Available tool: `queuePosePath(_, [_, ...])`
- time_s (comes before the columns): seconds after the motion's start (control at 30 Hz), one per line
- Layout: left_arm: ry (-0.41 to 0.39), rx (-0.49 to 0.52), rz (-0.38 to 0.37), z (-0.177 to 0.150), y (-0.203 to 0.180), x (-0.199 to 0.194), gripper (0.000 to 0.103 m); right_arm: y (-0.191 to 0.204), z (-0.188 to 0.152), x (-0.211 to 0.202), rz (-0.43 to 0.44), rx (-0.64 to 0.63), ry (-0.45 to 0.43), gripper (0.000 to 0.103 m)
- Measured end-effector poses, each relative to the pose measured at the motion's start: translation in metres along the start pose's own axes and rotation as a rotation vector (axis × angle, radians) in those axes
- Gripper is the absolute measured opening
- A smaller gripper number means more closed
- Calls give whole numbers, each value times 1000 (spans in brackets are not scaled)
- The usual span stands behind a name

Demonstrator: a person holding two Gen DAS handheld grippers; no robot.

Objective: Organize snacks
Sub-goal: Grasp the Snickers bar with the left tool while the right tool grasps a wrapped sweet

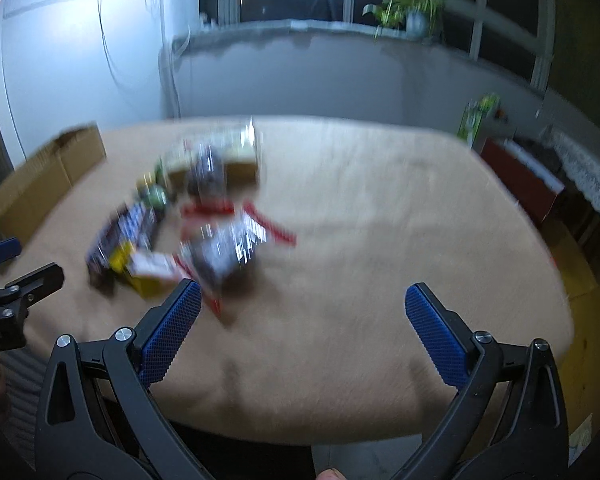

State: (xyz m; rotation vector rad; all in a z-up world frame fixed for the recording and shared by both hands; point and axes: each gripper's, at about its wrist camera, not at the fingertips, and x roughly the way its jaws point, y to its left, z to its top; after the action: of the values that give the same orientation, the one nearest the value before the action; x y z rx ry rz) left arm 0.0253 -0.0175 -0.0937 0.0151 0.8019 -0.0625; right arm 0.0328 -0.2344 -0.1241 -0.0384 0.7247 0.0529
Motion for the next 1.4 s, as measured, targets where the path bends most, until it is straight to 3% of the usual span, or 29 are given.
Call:
queuePosePath(0.2, [65, 13, -20, -20, -4, 29, 103, 2, -21, 18, 34, -4, 29, 103])
queuePosePath(0.43, [-42, 14, -74, -37, 6, 27, 103, -1, -36, 19, 61, -46, -61, 103])
queuePosePath(0.53, [-86, 17, -95, -43, 10, 26, 103, -1, -28, 18, 67, -44, -31, 103])
queuePosePath(0.7, [-21, 28, -96, -23, 8, 25, 103, -13, -4, 5, 222, 89, -70, 103])
queuePosePath(0.77, [-39, 28, -121, -11, 6, 22, 103, -6, 6, 8, 234, 85, -78, 103])
queuePosePath(0.83, [-51, 28, -144, 2, 0, 23, 103, 2, 15, 16, 239, 78, -70, 91])
queuePosePath(0.93, [-45, 24, -170, 15, -6, 34, 88, 6, 21, 31, 261, 96, -46, 77])
queuePosePath(1.0, [-11, 7, -209, 18, -8, 45, 67, 9, 21, 40, 272, 91, -19, 73])
queuePosePath(1.1, [7, -37, -274, 19, -6, 49, 55, 8, 17, 43, 290, 102, -17, 47])
queuePosePath(1.2, [7, -50, -308, 18, -3, 47, 40, 5, 14, 42, 298, 105, -26, 45])
queuePosePath(1.4, [2, -96, -337, 18, 10, 46, 27, -5, 11, 33, 283, 124, -57, 44])
